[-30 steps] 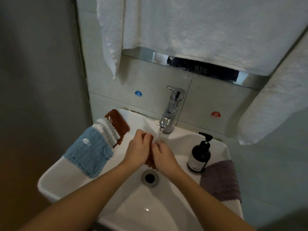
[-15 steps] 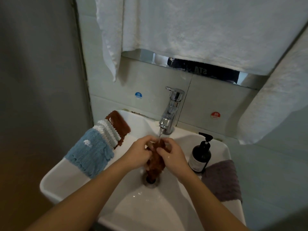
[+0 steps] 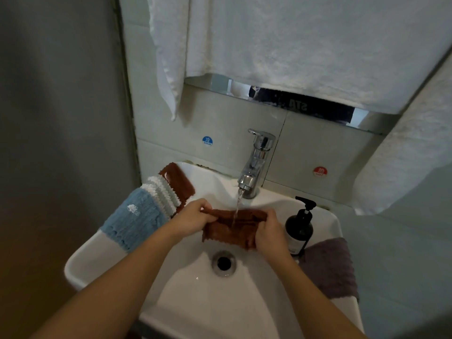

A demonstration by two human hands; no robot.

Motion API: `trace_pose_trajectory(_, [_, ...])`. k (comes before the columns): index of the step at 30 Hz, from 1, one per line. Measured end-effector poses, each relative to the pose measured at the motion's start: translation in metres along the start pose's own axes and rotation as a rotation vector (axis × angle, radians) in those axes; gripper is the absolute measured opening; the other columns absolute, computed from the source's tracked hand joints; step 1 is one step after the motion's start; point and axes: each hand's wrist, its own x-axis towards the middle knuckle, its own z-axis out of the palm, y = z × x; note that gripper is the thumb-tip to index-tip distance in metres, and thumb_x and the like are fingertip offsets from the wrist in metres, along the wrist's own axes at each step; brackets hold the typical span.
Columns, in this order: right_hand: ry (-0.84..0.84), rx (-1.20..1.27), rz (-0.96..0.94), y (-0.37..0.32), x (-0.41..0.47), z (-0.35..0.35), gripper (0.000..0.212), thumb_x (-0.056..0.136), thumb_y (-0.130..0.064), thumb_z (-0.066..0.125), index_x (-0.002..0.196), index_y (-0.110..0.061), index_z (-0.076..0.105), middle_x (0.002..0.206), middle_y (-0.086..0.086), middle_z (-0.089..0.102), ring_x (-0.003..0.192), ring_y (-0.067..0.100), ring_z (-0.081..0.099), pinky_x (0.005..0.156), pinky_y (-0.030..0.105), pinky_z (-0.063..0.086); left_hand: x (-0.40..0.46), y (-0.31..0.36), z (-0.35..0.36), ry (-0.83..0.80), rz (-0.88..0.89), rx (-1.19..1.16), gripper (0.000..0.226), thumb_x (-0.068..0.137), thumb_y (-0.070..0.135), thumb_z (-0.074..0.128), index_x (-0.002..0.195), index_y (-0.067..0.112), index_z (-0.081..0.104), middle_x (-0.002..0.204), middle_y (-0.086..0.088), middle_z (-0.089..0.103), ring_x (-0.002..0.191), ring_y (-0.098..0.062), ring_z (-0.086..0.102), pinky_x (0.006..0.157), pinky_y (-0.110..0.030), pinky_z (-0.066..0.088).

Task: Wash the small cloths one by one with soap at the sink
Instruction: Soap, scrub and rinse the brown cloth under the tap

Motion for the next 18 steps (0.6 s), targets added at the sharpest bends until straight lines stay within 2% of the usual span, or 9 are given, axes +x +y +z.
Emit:
trace_pose_trajectory(2, [-0.062, -0.108, -0.025, -0.002, -0.003, 0.002, 0.022, 0.097, -0.007, 0.032, 0.109, -0.014, 0.05, 0.089, 0.009, 0.064, 0.08, 0.027, 0.063, 0.071, 0.037, 0.054, -0.003, 0.006, 0.004, 0.007, -0.053, -0.257, 0.01, 0.094, 0.01, 0.057, 0.086, 0.015, 0.054, 0.082, -0.014, 0.064, 0.079, -0.03, 0.064, 0.074, -0.042, 0.052])
trace_pose_trajectory(3, [-0.086, -0.051, -0.027, -0.007, -0.004, 0.003, 0.024, 0.098, -0.007, 0.034, 0.108, -0.013, 0.055, 0.092, 0.007, 0.063, 0.084, 0.025, 0.061, 0.074, 0.034, 0.052, -0.006, 0.011, 0.008, -0.021, -0.075, -0.365, 0.005, 0.096, 0.014, 0.055, 0.091, 0.015, 0.056, 0.087, -0.016, 0.064, 0.081, -0.03, 0.063, 0.07, -0.039, 0.05])
trace_pose_trajectory(6, [-0.207, 0.464, 0.028, -0.031, -0.01, 0.008, 0.023, 0.099, -0.007, 0.042, 0.094, -0.011, 0.064, 0.088, 0.008, 0.064, 0.083, 0.021, 0.06, 0.077, 0.035, 0.049, -0.013, 0.019, 0.027, -0.026, -0.05, -0.411, 0.025, 0.102, 0.032, 0.044, 0.095, 0.014, 0.061, 0.091, -0.012, 0.062, 0.085, -0.026, 0.058, 0.068, -0.031, 0.044])
trace_pose_trajectory(8, [-0.171, 0.7, 0.087, -0.041, -0.013, 0.014, 0.02, 0.101, -0.011, 0.044, 0.092, -0.01, 0.061, 0.081, 0.013, 0.063, 0.067, 0.019, 0.061, 0.061, 0.032, 0.051, -0.019, 0.024, 0.043, 0.073, 0.015, -0.341, 0.035, 0.105, 0.033, 0.037, 0.093, 0.01, 0.062, 0.085, -0.01, 0.063, 0.08, -0.022, 0.06, 0.066, -0.029, 0.047])
trace_pose_trajectory(10, [-0.057, 0.654, 0.136, -0.041, -0.017, 0.022, 0.022, 0.104, -0.017, 0.039, 0.095, -0.009, 0.057, 0.076, 0.012, 0.061, 0.052, 0.016, 0.055, 0.042, 0.025, 0.042, -0.025, 0.031, 0.058, 0.084, 0.074, -0.4, 0.039, 0.106, 0.03, 0.036, 0.093, 0.002, 0.06, 0.076, -0.015, 0.061, 0.066, -0.024, 0.059, 0.057, -0.03, 0.047])
trace_pose_trajectory(11, [-0.049, 0.594, 0.143, -0.041, -0.02, 0.025, 0.025, 0.105, -0.02, 0.037, 0.098, -0.008, 0.057, 0.074, 0.011, 0.061, 0.051, 0.016, 0.055, 0.039, 0.024, 0.04, -0.026, 0.033, 0.062, 0.121, 0.1, -0.408, 0.038, 0.106, 0.028, 0.037, 0.09, 0.002, 0.06, 0.073, -0.015, 0.06, 0.063, -0.023, 0.058, 0.055, -0.03, 0.046])
trace_pose_trajectory(15, [-0.278, 0.555, 0.041, -0.057, -0.039, 0.026, 0.034, 0.105, -0.026, 0.038, 0.098, -0.004, 0.063, 0.074, 0.008, 0.068, 0.062, 0.015, 0.068, 0.051, 0.026, 0.052, -0.015, 0.024, 0.051, 0.477, 0.161, -0.179, 0.035, 0.103, 0.028, 0.042, 0.073, 0.016, 0.055, 0.07, -0.001, 0.058, 0.072, -0.017, 0.057, 0.063, -0.029, 0.041])
trace_pose_trajectory(16, [-0.273, 0.608, 0.024, -0.063, -0.04, 0.026, 0.032, 0.105, -0.025, 0.038, 0.097, -0.005, 0.062, 0.074, 0.009, 0.067, 0.06, 0.016, 0.066, 0.051, 0.029, 0.053, -0.014, 0.023, 0.048, 0.476, 0.15, -0.166, 0.035, 0.103, 0.03, 0.041, 0.073, 0.017, 0.055, 0.071, -0.002, 0.059, 0.074, -0.019, 0.058, 0.065, -0.031, 0.042])
trace_pose_trajectory(18, [-0.094, 0.665, 0.024, -0.069, -0.036, 0.027, 0.03, 0.106, -0.026, 0.038, 0.089, -0.012, 0.059, 0.074, 0.008, 0.065, 0.063, 0.018, 0.064, 0.054, 0.031, 0.052, -0.018, 0.025, 0.051, 0.359, 0.146, -0.26, 0.036, 0.104, 0.032, 0.039, 0.077, 0.016, 0.057, 0.072, -0.003, 0.061, 0.071, -0.018, 0.061, 0.064, -0.031, 0.047])
